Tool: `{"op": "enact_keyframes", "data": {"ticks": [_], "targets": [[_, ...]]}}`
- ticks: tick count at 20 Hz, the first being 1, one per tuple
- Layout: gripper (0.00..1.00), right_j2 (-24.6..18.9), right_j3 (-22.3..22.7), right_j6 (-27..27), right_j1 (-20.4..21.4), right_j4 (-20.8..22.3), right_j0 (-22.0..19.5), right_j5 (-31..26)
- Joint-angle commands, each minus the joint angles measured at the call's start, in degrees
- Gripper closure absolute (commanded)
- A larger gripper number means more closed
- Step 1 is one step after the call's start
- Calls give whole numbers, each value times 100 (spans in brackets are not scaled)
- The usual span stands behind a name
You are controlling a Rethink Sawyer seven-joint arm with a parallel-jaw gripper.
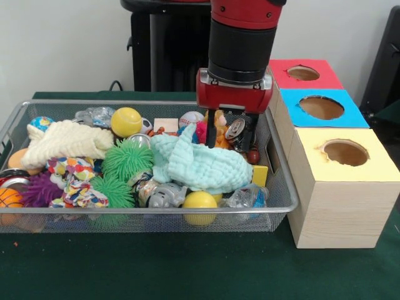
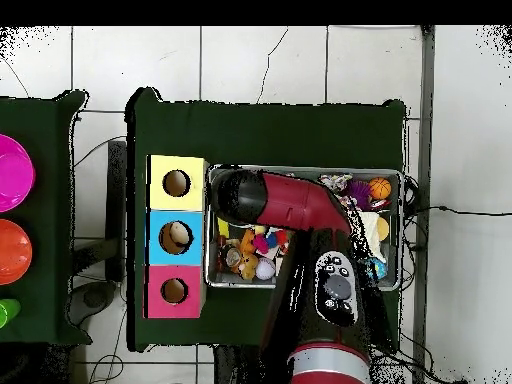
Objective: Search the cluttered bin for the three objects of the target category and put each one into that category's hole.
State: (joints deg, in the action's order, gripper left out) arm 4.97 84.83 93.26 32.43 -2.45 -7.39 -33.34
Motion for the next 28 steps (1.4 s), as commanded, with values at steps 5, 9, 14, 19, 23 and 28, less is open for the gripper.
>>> {"op": "enact_keyframes", "data": {"ticks": [5, 9, 14, 19, 23, 28], "targets": [[0, 277, 298, 2462, -526, -828, 206, 445], [0, 300, 308, 2565, -619, -915, 176, 528], [0, 277, 431, 2589, -733, -904, 120, 836], [0, 129, 528, 2529, -874, -931, -7, 1195], [0, 23, 514, 2465, -1063, -946, -84, 1442], [0, -63, 393, 2497, -1336, -1024, -91, 1705]]}}
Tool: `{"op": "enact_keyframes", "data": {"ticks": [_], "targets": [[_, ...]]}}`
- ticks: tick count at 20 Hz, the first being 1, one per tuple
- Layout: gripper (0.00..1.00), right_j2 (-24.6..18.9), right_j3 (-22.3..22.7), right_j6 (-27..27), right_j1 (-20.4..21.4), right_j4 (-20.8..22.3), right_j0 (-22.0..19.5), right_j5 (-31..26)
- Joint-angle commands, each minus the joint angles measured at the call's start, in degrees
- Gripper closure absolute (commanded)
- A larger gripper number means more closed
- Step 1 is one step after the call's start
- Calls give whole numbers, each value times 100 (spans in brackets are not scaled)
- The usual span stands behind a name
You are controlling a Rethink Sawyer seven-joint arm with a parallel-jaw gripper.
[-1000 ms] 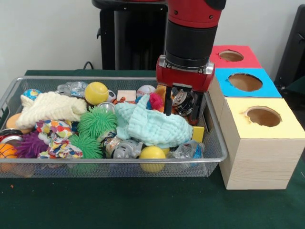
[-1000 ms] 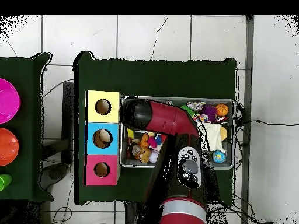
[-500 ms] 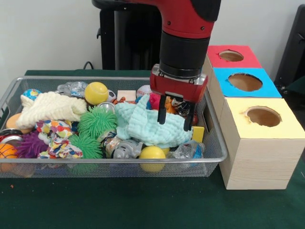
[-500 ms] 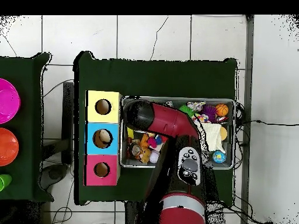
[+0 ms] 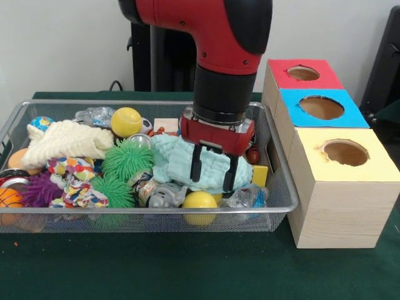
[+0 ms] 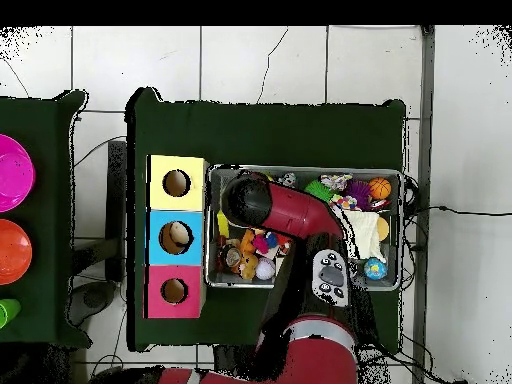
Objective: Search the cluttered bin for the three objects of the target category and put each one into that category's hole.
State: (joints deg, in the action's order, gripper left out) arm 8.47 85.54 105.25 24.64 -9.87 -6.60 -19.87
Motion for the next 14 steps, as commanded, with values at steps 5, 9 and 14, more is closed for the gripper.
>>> {"op": "enact_keyframes", "data": {"ticks": [5, 9, 14], "targets": [[0, -397, 249, 1359, -684, -386, -96, 471], [0, -417, 239, 1374, -782, -438, -67, 591], [0, -273, 251, 1511, -771, -588, 163, 515]]}}
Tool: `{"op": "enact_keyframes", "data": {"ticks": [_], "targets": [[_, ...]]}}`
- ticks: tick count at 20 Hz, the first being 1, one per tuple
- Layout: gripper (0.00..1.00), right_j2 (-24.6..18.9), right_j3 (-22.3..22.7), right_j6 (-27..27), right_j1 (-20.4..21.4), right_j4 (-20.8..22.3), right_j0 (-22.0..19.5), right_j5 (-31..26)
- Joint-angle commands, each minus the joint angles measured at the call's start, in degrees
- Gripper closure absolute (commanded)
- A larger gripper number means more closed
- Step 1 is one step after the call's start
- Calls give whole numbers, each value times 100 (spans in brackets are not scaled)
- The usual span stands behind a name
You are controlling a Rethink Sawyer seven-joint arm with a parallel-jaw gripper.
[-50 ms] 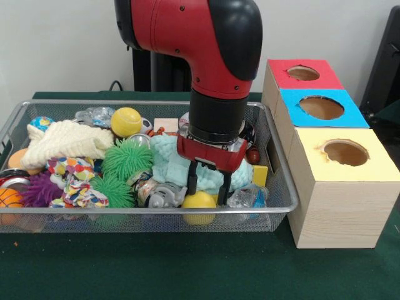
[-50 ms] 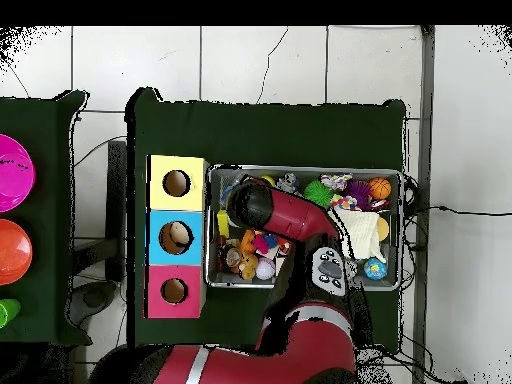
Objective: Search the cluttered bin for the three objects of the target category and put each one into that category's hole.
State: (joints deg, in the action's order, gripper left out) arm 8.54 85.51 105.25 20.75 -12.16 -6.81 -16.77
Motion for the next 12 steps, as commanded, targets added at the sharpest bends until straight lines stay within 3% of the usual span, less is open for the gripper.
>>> {"op": "enact_keyframes", "data": {"ticks": [1, 12], "targets": [[0, -243, 273, 1545, -364, -395, 240, 181], [0, 126, 179, 1570, -288, -754, 638, -216]]}}
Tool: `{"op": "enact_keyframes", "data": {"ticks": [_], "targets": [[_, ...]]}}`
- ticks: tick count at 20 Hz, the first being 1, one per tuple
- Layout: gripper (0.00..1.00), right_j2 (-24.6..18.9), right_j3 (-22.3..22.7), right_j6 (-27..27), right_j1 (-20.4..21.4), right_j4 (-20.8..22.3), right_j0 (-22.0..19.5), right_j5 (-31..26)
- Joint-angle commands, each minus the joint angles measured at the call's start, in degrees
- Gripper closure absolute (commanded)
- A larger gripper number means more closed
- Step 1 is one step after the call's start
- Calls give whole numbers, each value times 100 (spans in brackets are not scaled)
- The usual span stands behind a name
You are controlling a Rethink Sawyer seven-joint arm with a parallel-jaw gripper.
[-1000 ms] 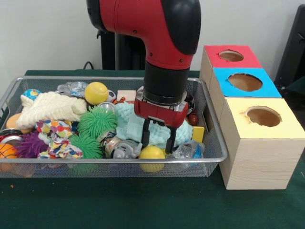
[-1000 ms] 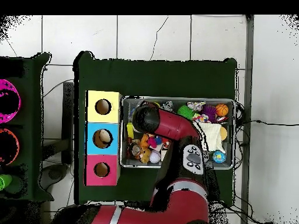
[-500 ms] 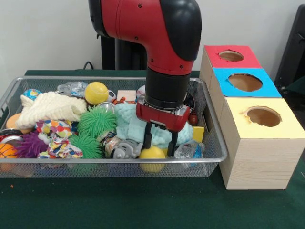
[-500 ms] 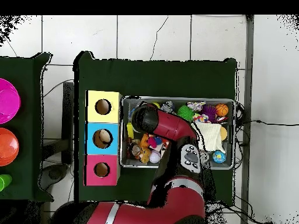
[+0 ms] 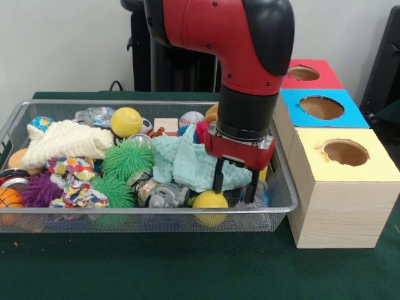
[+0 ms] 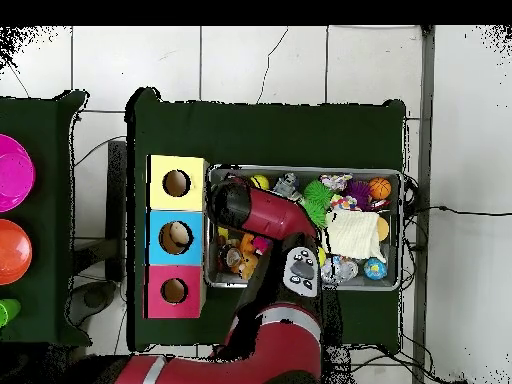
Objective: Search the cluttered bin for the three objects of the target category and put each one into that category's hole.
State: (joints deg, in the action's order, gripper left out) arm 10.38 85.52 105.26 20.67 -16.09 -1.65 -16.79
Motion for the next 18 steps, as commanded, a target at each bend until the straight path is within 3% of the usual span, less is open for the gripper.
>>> {"op": "enact_keyframes", "data": {"ticks": [1, 11, 18], "targets": [[0, -32, 156, 1563, -272, -386, 149, -266], [0, -92, 229, 1443, -252, -550, 231, -156], [0, -376, 265, 1098, -463, -392, 22, 154]]}}
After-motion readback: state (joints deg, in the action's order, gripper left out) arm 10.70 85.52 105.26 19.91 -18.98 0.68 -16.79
